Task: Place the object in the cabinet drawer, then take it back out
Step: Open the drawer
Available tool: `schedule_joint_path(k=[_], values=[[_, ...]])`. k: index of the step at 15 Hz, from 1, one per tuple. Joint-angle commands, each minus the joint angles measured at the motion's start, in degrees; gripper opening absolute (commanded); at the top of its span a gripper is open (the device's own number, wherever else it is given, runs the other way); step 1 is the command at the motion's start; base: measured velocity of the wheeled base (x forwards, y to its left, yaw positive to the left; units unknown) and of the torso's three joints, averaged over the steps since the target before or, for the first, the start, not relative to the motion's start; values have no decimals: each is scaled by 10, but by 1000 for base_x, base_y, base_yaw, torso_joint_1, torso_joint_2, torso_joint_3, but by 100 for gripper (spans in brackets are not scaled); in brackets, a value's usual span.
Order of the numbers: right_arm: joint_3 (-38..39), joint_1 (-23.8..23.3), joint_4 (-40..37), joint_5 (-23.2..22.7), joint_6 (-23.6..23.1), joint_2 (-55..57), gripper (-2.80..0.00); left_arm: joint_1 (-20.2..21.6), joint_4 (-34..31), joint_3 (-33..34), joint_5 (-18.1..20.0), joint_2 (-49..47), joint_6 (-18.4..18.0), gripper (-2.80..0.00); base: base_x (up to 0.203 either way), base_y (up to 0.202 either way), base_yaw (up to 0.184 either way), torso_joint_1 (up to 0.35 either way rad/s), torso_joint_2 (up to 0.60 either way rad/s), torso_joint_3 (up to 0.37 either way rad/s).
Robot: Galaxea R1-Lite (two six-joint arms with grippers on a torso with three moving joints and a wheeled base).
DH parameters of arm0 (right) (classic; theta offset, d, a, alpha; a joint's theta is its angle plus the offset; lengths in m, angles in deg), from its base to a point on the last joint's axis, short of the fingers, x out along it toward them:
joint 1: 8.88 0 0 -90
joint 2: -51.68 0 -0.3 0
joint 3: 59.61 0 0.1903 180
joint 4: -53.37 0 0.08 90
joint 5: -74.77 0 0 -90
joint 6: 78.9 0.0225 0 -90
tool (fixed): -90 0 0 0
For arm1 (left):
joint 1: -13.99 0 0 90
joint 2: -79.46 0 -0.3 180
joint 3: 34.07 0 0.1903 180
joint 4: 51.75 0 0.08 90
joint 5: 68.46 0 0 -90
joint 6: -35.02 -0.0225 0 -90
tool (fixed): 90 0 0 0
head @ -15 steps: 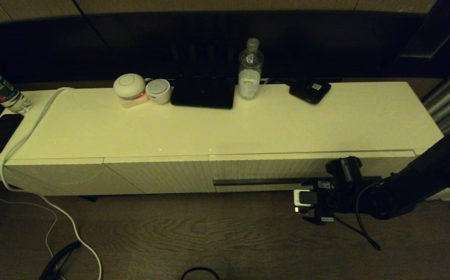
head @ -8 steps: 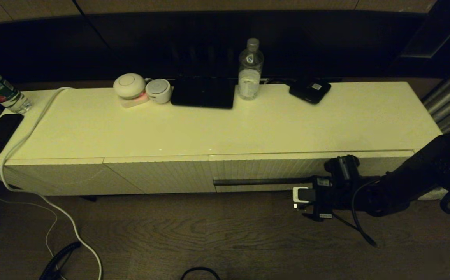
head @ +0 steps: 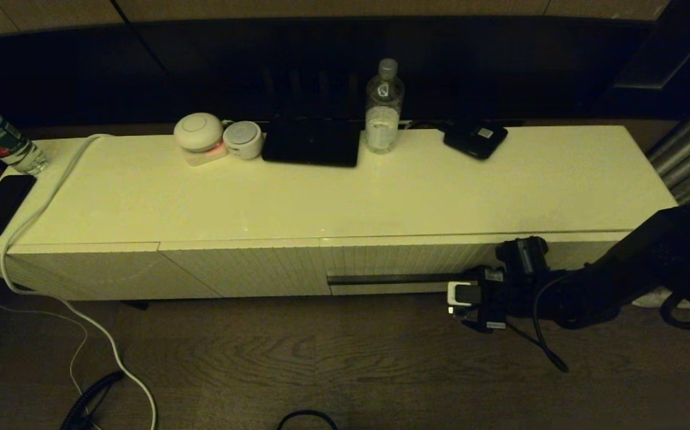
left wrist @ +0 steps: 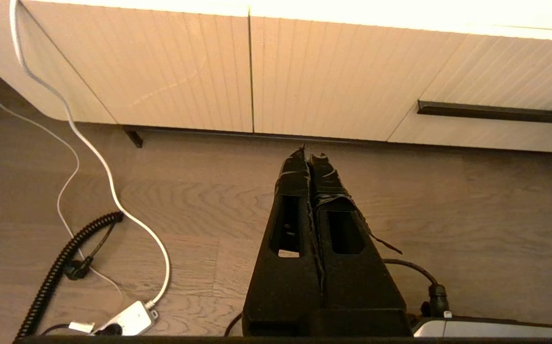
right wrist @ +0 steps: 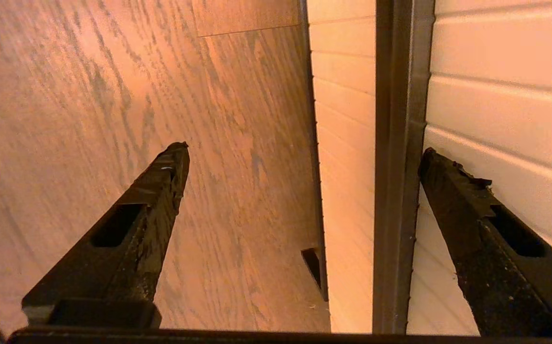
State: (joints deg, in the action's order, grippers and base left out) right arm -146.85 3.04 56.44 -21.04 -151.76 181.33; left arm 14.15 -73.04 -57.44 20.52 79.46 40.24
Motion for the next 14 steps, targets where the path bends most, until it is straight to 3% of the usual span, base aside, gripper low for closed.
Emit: schedule_joint_path(k=[1, 14], values=[[-9, 0, 1, 0, -4, 8, 0, 0, 0, 0, 0, 1, 1, -280, 0, 0, 0, 0, 0, 0], [29, 1, 1, 4, -2, 2, 0, 0, 0, 0, 0, 1, 1, -280, 0, 0, 0, 0, 0, 0]])
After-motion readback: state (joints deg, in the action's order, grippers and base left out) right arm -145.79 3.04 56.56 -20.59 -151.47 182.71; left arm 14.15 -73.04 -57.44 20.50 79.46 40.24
